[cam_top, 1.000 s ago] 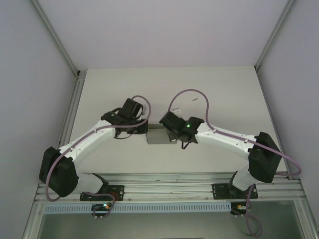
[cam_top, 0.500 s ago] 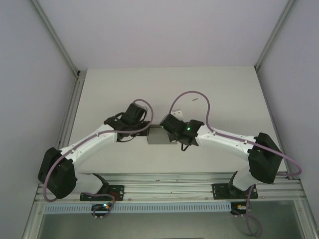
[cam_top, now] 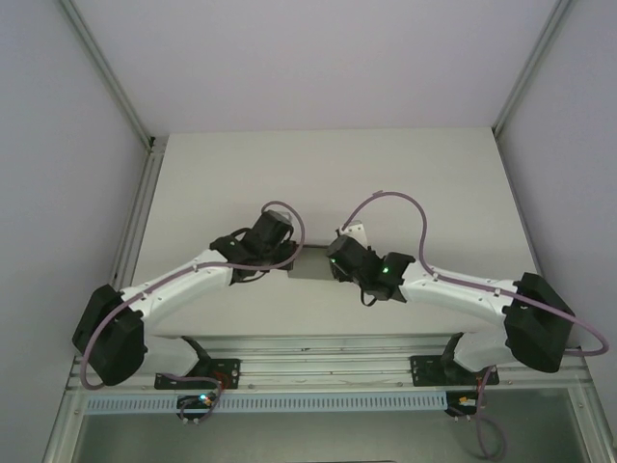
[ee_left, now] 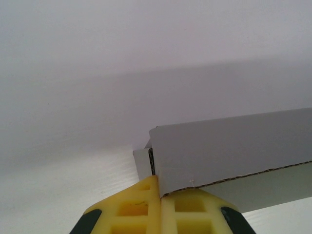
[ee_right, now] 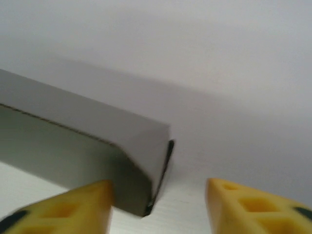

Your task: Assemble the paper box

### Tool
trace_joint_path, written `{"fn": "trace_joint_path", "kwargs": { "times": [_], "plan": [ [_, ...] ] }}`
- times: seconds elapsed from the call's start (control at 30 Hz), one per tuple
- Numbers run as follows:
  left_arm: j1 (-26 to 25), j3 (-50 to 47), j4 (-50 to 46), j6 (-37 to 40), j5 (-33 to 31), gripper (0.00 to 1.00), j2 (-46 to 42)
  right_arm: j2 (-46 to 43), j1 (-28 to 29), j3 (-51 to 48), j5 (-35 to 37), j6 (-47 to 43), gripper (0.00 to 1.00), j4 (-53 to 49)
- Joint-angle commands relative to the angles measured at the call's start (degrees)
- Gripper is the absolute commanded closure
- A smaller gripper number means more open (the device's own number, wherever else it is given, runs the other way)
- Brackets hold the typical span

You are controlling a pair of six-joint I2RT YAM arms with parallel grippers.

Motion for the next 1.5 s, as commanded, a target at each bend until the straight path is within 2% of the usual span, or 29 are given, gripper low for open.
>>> {"fn": "trace_joint_path", "kwargs": {
  "times": [0.0,0.17,0.2,0.3,0.5,0.7,0.87,0.97,1.03,1.13,1.2,1.3,1.43,1.47],
  "plan": [
    [-1.1,-4.3,-12.9,-1.2,2.6,1.00,5.6,-1.9,-0.1,2.1,-2.6,0.7,0.28,0.7],
    [-1.3,-3.4,-13.1,-0.6,2.3,1.00,5.7,-4.4,-0.7,3.4,-4.1,0.4,0.16,1.9],
    [-1.3,-3.1,-13.2,-0.4,2.4,1.00,5.7,-5.1,-0.9,3.2,-3.9,0.7,0.11,2.4],
    [-1.4,-3.0,-12.7,0.0,2.8,1.00,5.9,-6.7,-3.4,2.4,-3.3,3.9,0.10,2.9],
    [-1.7,-2.8,-13.0,1.2,2.6,1.00,5.5,-4.3,-10.0,1.7,-8.7,7.8,0.26,4.8],
    [-1.7,-2.8,-13.0,2.7,2.4,1.00,4.3,-0.3,-11.2,2.4,-9.9,8.6,0.34,2.4],
    [-1.7,-2.3,-13.0,4.1,2.3,1.00,2.9,1.1,-11.3,-1.4,-12.2,11.1,0.38,2.6],
    [-1.7,-2.2,-12.3,4.9,2.9,1.00,1.5,1.0,-11.4,-4.9,-13.6,13.4,0.44,4.3],
    [-1.8,-2.0,-11.9,5.4,3.9,0.88,0.5,0.8,-11.3,-6.6,-14.2,14.5,0.47,5.3],
    [-1.8,-1.8,-10.9,6.1,5.5,0.91,-1.4,0.5,-11.3,-8.3,-14.4,15.7,0.52,6.1],
    [-1.8,-1.5,-10.7,6.4,5.8,0.81,-2.5,0.5,-11.3,-8.8,-14.8,16.1,0.54,6.6],
    [-1.7,-0.9,-10.7,6.9,6.8,0.78,-3.8,0.7,-11.3,-9.3,-15.5,16.7,0.58,7.3],
    [-1.7,0.5,-11.5,6.3,8.2,0.59,-6.4,0.7,-11.2,-9.9,-15.6,17.7,0.63,7.7],
    [-1.6,1.0,-11.6,5.8,8.7,0.52,-7.2,0.6,-11.2,-10.1,-15.3,17.9,0.64,7.9]
  ]
}}
